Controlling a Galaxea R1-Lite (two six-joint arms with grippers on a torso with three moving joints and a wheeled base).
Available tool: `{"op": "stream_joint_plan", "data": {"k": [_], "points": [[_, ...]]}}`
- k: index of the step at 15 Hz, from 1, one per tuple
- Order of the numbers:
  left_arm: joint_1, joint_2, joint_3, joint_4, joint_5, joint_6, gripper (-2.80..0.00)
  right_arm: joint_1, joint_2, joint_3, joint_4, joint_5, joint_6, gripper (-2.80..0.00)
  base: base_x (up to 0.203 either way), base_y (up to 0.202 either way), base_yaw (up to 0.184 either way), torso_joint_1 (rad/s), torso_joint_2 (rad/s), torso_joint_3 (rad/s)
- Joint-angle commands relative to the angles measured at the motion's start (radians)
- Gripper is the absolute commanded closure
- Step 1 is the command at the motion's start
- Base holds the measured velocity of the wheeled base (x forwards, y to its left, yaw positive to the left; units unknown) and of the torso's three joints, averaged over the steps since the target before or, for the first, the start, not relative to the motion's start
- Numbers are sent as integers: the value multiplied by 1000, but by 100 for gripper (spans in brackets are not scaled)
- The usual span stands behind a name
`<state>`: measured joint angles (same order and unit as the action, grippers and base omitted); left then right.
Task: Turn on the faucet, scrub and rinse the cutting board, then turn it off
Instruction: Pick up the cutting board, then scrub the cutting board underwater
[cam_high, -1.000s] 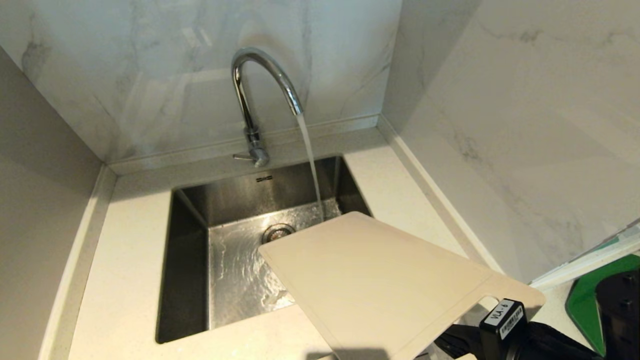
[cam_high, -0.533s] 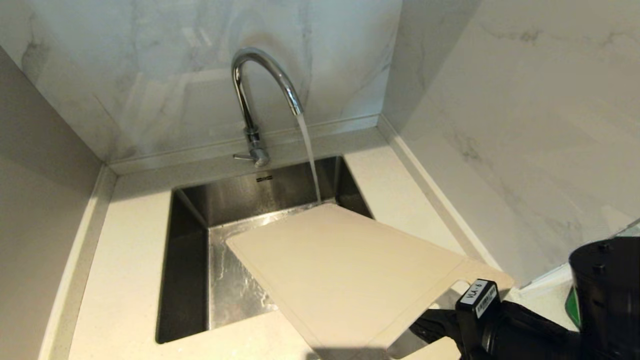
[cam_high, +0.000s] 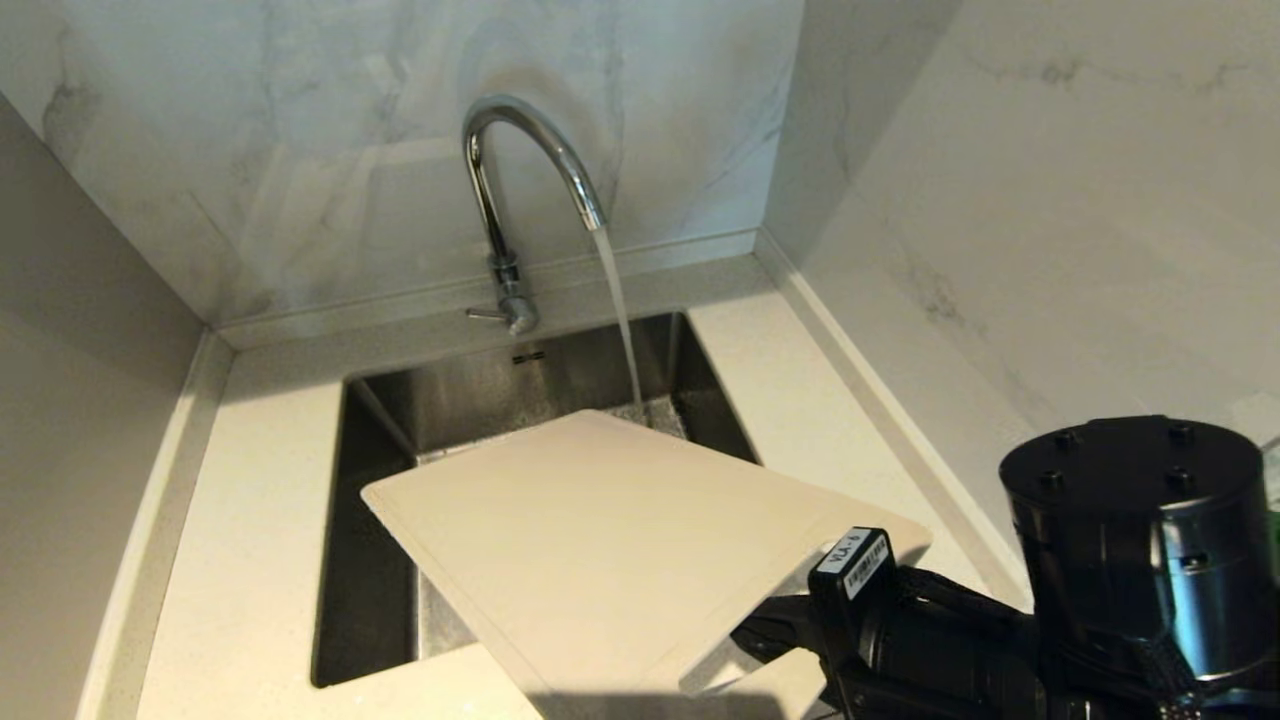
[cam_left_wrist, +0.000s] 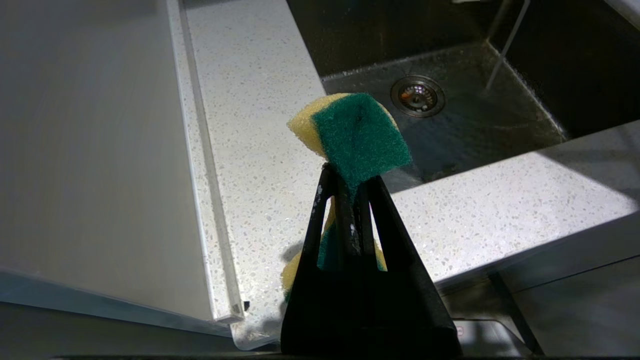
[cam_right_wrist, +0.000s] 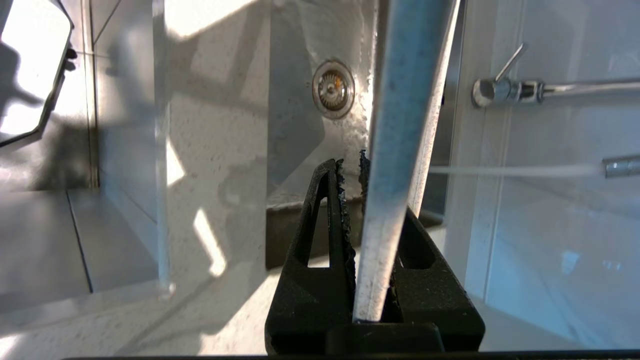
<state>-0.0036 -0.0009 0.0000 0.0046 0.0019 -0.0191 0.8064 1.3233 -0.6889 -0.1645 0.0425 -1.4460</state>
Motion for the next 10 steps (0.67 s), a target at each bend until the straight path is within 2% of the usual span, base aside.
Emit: {"op": "stream_joint_plan", "data": {"k": [1,4,6,10], "points": [[-1,1,0,0,1,-1,0,15,47,-38,-2,5,-13,0,0,0,0,0,0,0],[-1,-1,0,0,0,-1,0,28,91,-135,43,23,-54,0,0,0,0,0,0,0],[-1,0,0,0,0,-1,0,30,103,-197,146,58,-152,0,0,0,0,0,0,0],[-1,-1,0,0,0,-1,0,27,124,-240,172,85,-268,0,0,0,0,0,0,0]]}}
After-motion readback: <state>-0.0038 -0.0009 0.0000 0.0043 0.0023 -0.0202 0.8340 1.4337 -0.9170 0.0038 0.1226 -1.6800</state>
